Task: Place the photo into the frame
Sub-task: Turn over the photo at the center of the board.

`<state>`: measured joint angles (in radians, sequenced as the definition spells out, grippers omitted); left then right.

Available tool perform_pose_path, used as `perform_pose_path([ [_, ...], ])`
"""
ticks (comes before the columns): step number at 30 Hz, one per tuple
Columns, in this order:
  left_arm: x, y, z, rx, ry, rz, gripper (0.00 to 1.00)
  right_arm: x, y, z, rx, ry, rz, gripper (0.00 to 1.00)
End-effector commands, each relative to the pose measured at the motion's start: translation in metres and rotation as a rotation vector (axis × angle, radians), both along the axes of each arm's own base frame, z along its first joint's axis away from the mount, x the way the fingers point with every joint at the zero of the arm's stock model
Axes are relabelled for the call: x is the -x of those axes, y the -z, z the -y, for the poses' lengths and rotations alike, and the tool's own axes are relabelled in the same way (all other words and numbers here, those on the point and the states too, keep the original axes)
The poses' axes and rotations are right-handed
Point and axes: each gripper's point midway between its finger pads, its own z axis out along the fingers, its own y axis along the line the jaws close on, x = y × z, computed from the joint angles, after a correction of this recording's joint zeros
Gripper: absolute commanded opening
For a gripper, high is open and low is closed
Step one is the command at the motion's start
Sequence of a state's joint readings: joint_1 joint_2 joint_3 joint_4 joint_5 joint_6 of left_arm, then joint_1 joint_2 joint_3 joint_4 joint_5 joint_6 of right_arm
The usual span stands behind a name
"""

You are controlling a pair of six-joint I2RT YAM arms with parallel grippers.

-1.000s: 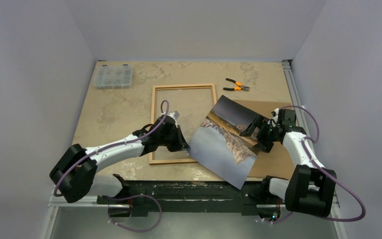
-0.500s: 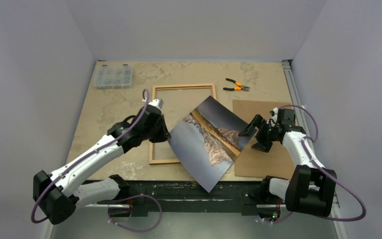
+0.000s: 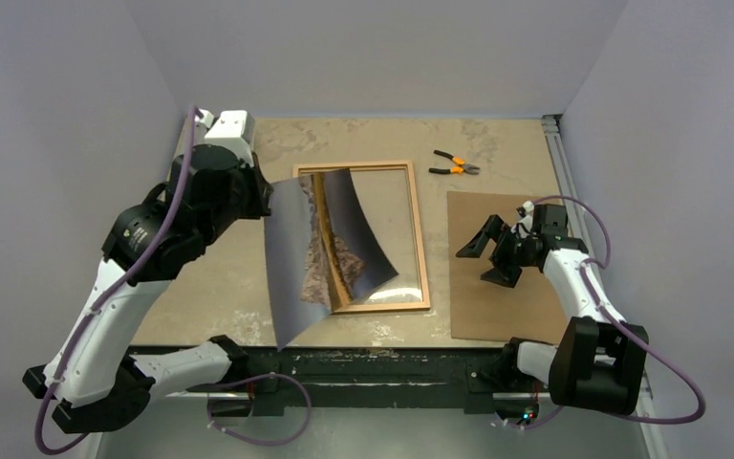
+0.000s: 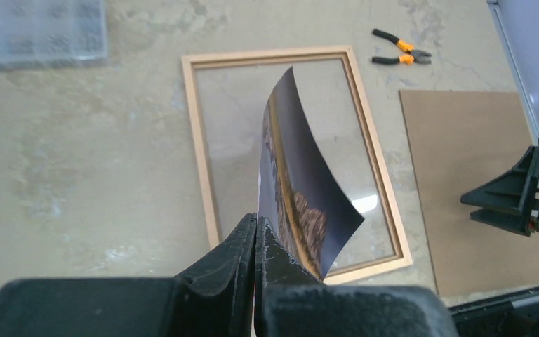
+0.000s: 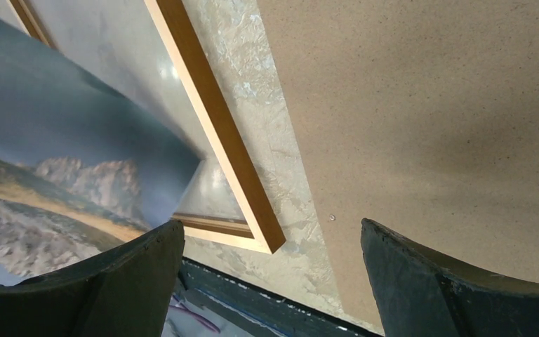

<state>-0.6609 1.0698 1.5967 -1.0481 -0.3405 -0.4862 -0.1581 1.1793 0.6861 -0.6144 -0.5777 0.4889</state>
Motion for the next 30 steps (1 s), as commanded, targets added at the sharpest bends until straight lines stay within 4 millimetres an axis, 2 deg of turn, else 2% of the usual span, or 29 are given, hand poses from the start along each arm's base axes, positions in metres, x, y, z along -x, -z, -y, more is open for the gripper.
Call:
perform_pose_path([
  [1, 0.002, -0.036, -0.041, -0.174, -0.064, 0.086, 0.0, -0.009, -0.013, -0.005, -0.019, -0.037, 0.046, 0.95],
  [4, 0.004, -0.069, -0.051, -0.193, -0.067, 0.166, 0.0, -0.01, -0.014, -0.006, -0.021, -0.041, 0.045, 0.95],
  [7, 0.007, -0.095, -0.048, -0.179, -0.023, 0.228, 0.0, -0.011, -0.014, -0.006, -0.02, -0.045, 0.047, 0.95],
  [11, 0.005, -0.104, -0.025, -0.146, 0.087, 0.237, 0.0, -0.011, -0.012, -0.007, -0.018, -0.049, 0.043, 0.95],
  [15, 0.003, -0.086, 0.013, -0.104, 0.242, 0.174, 0.0, -0.01, -0.01, -0.007, -0.016, -0.052, 0.037, 0.95],
  [20, 0.006, -0.057, 0.074, -0.016, 0.429, 0.092, 0.0, -0.009, -0.007, -0.007, -0.017, -0.054, 0.026, 0.95],
  [24, 0.012, -0.041, 0.119, -0.026, 0.522, 0.06, 0.0, -0.009, -0.006, -0.007, -0.015, -0.058, 0.023, 0.95],
  [30, 0.026, -0.016, 0.179, 0.049, 0.634, -0.02, 0.0, -0.009, -0.007, -0.01, -0.035, -0.058, 0.027, 0.95],
])
